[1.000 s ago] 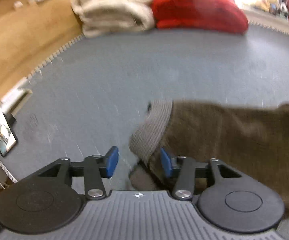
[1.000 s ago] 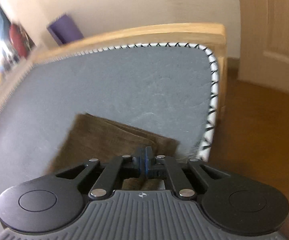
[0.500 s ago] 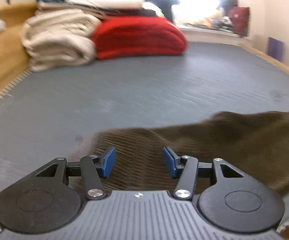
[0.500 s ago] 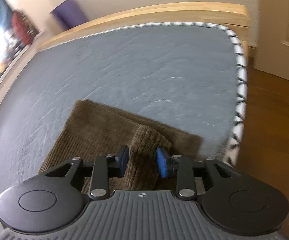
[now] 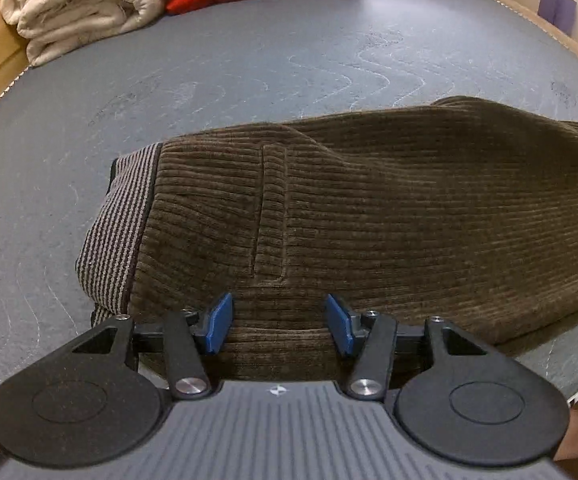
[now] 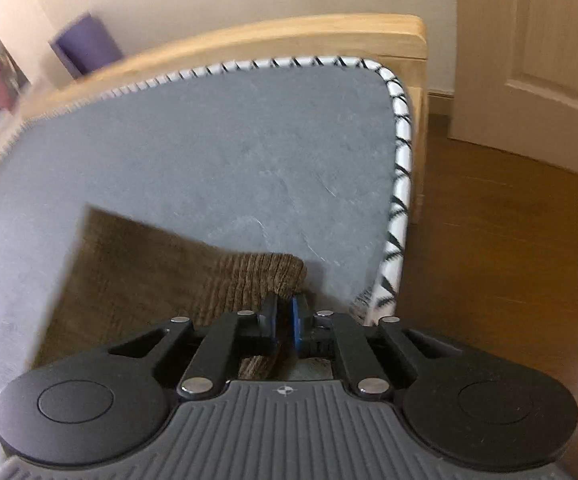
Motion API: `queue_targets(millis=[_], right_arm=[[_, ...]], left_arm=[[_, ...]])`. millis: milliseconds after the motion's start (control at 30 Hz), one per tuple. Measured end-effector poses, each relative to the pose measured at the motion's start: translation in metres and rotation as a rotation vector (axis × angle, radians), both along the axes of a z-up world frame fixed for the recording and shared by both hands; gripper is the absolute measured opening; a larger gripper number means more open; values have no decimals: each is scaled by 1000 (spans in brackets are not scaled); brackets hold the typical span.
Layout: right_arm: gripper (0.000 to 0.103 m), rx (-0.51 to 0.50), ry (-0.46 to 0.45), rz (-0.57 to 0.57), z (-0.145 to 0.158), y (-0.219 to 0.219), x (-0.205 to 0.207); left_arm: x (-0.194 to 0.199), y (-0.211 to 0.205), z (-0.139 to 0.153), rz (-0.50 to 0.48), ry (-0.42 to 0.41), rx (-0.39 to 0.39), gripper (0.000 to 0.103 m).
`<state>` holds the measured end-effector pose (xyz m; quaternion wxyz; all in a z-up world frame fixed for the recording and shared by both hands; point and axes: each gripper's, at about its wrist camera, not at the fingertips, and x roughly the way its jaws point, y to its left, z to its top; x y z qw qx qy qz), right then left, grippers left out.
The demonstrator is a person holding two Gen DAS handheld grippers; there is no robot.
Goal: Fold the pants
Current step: 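Open the left tool at the waistband while the right tool regrasps the cuff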
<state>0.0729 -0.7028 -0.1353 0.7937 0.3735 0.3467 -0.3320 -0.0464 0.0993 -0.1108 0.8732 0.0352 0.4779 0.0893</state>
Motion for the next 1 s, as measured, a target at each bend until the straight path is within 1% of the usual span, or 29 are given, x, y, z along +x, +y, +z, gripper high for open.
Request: queue_targets(millis=[33, 67, 100, 133, 167, 233, 267, 367, 433, 467, 500, 533, 567, 633, 667, 700, 767, 833, 867, 900, 933, 967, 1000], right_arm=[[25, -28, -23, -35, 6, -1, -6], [41, -37, -43, -54, 10, -4, -11], [50, -27, -65, -66, 11, -6, -16], [50, 1, -81, -67, 9, -10, -19], [50, 48, -90, -53, 5, -13, -21], [51, 140, -85, -15, -6, -15, -21], [51, 167, -75, -3, -9, -14, -20], [51, 176, -69, 27, -14, -9, -14], [54, 171, -61, 38, -17, -7, -8], [56, 187, -60, 43, -20, -5, -4], [56, 205, -53, 55, -24, -2, 0], [56, 199, -34, 65, -25, -1, 3], [55, 182, -13, 75, -27, 0, 6], [47, 158, 6, 88, -30, 3, 11], [26, 136, 13, 95, -29, 5, 12], [21, 116, 13, 100, -27, 6, 14], [19, 108, -16, 78, -19, 8, 13], [18, 87, -52, 48, -3, 16, 12], [18, 61, -64, 52, 7, 22, 12], [18, 10, -73, 77, 20, 30, 11], [18, -68, -74, 121, 36, 44, 14], [17, -176, -74, 188, 54, 64, 19], [17, -262, -84, 243, 68, 83, 23]], left_arm=[[0, 0, -1, -2, 0, 5, 58], [0, 0, -2, -4, 1, 11, 58], [-1, -2, -3, -7, 2, 16, 58], [-2, -7, -3, -6, 3, 18, 58], [0, -6, -3, -4, 4, 14, 58], [-1, -8, -5, 0, 5, 10, 58], [1, -8, -4, 0, 5, 11, 59], [0, -10, -3, -4, 5, 23, 59], [-4, -13, -1, -9, 4, 27, 59], [-4, -12, -2, -10, 3, 28, 59], [-6, -12, -1, -11, 2, 27, 59], [-6, -12, -2, -11, 1, 27, 59], [-6, -12, -1, -12, 0, 29, 59], [-6, -13, -2, -14, 1, 33, 59], [-6, -14, -2, -13, 2, 35, 59], [-5, -14, -2, -13, 3, 34, 59], [-5, -14, -1, -10, 6, 31, 60], [-4, -12, -1, -9, 10, 25, 60], [-3, -12, -1, -8, 12, 21, 60], [-3, -11, 0, -7, 14, 19, 60], [-3, -10, 0, -6, 15, 17, 60], [-3, -10, 0, -6, 15, 15, 60], [-3, -9, 0, -7, 15, 13, 60]])
